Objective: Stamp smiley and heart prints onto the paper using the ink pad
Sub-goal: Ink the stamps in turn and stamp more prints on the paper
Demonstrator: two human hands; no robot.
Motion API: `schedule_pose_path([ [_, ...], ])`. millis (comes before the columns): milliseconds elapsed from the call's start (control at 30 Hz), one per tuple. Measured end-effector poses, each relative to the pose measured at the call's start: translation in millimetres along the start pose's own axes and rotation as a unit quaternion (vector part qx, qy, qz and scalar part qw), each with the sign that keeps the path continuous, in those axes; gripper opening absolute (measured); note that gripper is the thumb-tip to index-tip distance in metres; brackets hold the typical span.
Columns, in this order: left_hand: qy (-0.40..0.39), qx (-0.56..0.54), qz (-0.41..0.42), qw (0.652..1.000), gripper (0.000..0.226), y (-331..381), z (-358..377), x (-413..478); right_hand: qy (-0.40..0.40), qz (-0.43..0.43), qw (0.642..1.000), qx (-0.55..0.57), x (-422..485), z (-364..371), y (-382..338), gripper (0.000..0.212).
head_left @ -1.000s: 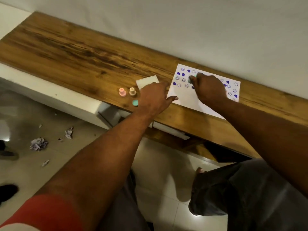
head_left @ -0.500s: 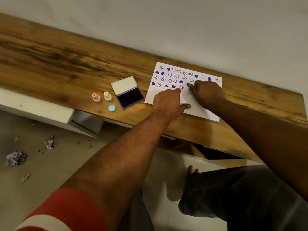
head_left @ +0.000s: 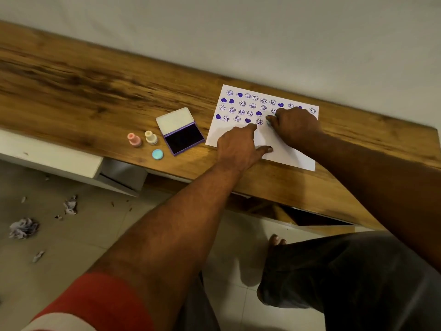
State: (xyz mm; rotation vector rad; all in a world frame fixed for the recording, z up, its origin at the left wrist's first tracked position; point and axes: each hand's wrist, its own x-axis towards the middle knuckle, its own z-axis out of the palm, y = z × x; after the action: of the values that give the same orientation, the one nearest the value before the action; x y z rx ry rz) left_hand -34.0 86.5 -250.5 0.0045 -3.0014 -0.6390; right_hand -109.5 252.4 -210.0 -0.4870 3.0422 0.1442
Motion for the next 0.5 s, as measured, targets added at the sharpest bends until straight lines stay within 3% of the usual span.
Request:
schedule_pose_path([
  [67, -0.002, -0.009, -0.008, 1.000, 0.090, 1, 1, 1, 0.030, -0.003, 0.999, 0.009, 1, -18, -1, 0.056],
  [233, -0.003, -0.023, -0.015, 1.000, 0.089, 1, 1, 0, 0.226, 0.034, 0.973, 0.035, 9, -65, -6, 0.056],
  [300, -0.003, -0.020, -0.019, 1.000, 0.088, 1, 0, 0, 0.175, 0.027, 0.983, 0.040, -2, -50, -14, 0.053],
  [400, 0.015, -0.027, -0.005, 0.999, 0.081, 0, 0, -1, 0.004, 0.042, 0.999, 0.017, -25, -1, -30, 0.049],
  [500, 0.024, -0.033, 0.004, 0.999, 0.078, 2, -2, -3, -0.007, 0.089, 0.996, -0.022, -19, 9, -35, 0.047],
])
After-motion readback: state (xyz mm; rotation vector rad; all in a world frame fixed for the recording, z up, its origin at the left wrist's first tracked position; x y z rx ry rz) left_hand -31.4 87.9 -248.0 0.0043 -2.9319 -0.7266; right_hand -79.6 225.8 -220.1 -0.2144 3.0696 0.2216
